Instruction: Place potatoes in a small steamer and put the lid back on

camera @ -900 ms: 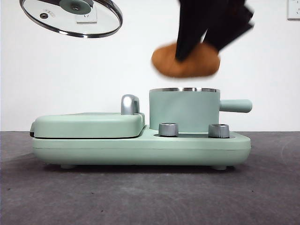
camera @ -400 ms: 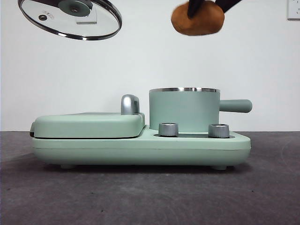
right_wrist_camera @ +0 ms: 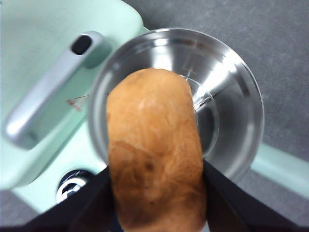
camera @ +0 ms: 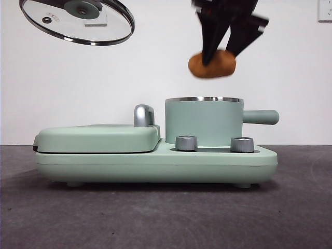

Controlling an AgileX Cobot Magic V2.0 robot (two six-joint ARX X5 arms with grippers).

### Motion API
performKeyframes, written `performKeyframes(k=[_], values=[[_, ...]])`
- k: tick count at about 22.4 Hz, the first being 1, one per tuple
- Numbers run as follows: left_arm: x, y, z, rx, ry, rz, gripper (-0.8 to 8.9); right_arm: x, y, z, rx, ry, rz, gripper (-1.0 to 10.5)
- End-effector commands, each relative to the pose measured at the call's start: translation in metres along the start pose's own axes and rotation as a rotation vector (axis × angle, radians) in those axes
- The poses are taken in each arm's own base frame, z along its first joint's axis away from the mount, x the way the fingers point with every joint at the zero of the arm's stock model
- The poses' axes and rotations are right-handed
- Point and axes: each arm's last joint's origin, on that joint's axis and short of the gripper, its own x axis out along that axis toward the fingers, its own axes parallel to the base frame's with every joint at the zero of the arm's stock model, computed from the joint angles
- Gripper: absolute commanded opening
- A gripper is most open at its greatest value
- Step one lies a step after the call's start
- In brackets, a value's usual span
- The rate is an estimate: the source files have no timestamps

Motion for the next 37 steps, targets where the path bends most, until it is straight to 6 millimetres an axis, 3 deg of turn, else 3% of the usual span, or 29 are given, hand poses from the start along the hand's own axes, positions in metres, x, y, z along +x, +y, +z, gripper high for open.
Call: performKeyframes(k=[1, 13, 24, 27, 30, 33, 37], values=[[-0.002, -0.001, 0.008, 0.011, -0.043, -0.001, 0.15, 0.019, -0.002, 0.009, -0.035, -0.002, -0.001, 1.6], [-0.002, -0.001, 0.006, -0.003, -0.016, -0.004, 0.15, 0.082, -0.012, 0.014, -0.039, -0.006, -0.011, 1.6], [-0.002, -0.001, 0.006, -0.002, -0.019, -0.004, 0.15, 0.108, -0.016, 0.007, -0.032, 0.055, -0.008, 1.7], [-0.002, -0.001, 0.006, -0.002, -0.019, -0.004, 0.15, 0.109, -0.015, 0.009, -0.034, 0.041, -0.007, 3.0], [-0.002, -0.001, 0.006, -0.003, -0.018, -0.004, 0.15, 0.089, -0.015, 0.019, -0.047, -0.024, -0.013, 3.7], [-0.002, -0.001, 0.006, -0.002, -0.018, -0.004, 0.15, 0.043, -0.012, 0.028, -0.05, -0.123, -0.024, 3.7], [-0.002, -0.001, 0.006, -0.002, -0.019, -0.004, 0.15, -0.029, -0.007, 0.022, -0.05, -0.199, -0.031, 3.7]])
